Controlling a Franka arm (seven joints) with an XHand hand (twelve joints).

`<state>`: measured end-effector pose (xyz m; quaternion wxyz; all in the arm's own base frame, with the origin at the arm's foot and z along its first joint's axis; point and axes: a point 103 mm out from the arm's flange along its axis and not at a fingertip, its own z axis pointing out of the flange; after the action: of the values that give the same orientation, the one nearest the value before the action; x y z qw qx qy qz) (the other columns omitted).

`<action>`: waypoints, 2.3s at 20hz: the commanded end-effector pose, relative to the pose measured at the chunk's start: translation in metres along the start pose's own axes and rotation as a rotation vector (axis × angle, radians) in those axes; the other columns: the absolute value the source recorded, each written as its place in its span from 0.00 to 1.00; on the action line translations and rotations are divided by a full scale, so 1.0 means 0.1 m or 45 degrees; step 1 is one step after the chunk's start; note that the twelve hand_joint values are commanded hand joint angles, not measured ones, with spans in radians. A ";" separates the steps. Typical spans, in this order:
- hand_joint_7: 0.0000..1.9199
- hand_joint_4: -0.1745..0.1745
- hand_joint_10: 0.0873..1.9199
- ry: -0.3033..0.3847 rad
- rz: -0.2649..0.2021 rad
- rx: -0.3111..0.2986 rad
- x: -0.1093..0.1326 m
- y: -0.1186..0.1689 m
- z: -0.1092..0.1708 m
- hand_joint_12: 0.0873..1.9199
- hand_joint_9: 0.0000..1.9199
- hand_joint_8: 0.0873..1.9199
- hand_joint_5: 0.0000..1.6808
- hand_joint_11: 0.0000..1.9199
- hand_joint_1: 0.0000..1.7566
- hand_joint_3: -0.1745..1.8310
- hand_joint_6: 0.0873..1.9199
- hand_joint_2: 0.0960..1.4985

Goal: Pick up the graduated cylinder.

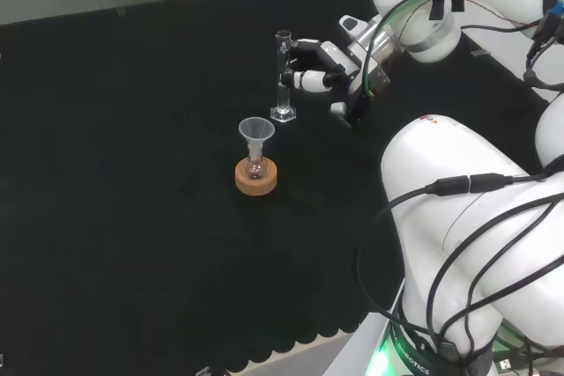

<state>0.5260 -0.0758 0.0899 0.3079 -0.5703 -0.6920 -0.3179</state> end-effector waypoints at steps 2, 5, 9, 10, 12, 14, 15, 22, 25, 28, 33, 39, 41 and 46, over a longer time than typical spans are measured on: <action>0.24 0.39 0.23 0.072 -0.039 0.007 -0.01 0.06 0.14 0.67 0.35 0.29 0.33 0.17 0.59 0.00 0.00 0.64; 0.24 0.39 0.22 0.091 -0.044 0.000 -0.02 0.08 0.17 0.66 0.34 0.28 0.33 0.17 0.59 0.00 0.00 0.65; 0.26 0.41 0.22 0.117 -0.045 -0.013 -0.02 0.10 0.19 0.66 0.34 0.29 0.34 0.17 0.60 0.00 0.00 0.65; 0.26 0.42 0.22 0.130 -0.044 -0.024 -0.02 0.11 0.19 0.66 0.34 0.29 0.35 0.18 0.60 0.00 0.00 0.65; 0.28 0.44 0.22 0.152 -0.037 -0.020 -0.03 0.11 0.21 0.66 0.35 0.28 0.37 0.19 0.60 0.00 0.00 0.65; 0.29 0.46 0.22 0.166 -0.027 -0.030 -0.06 0.10 0.23 0.65 0.36 0.27 0.39 0.20 0.60 0.00 0.01 0.65; 0.29 0.47 0.22 0.173 -0.025 -0.033 -0.07 0.10 0.24 0.65 0.37 0.27 0.40 0.21 0.60 0.00 0.01 0.65; 0.31 0.49 0.20 0.179 -0.031 -0.025 -0.08 0.13 0.27 0.63 0.41 0.25 0.40 0.26 0.61 0.00 0.06 0.66; 0.31 0.50 0.20 0.185 -0.032 -0.035 -0.07 0.14 0.27 0.62 0.42 0.25 0.40 0.27 0.61 0.00 0.08 0.67; 0.31 0.50 0.18 0.179 -0.036 -0.041 -0.06 0.14 0.31 0.62 0.43 0.25 0.39 0.27 0.61 0.00 0.13 0.68; 0.32 0.51 0.17 0.219 -0.044 -0.059 -0.07 0.16 0.28 0.61 0.44 0.25 0.37 0.29 0.61 0.00 0.21 0.69; 0.32 0.52 0.17 0.233 -0.062 -0.081 -0.04 0.17 0.25 0.60 0.45 0.25 0.36 0.31 0.61 0.00 0.24 0.69; 0.32 0.52 0.17 0.235 -0.066 -0.088 -0.04 0.17 0.25 0.60 0.46 0.25 0.36 0.31 0.61 0.00 0.24 0.69; 0.33 0.52 0.16 0.239 -0.070 -0.090 -0.02 0.18 0.28 0.59 0.46 0.25 0.36 0.32 0.61 0.00 0.26 0.69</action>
<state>0.5421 -0.0546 0.0739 0.3429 -0.5290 -0.6647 -0.4010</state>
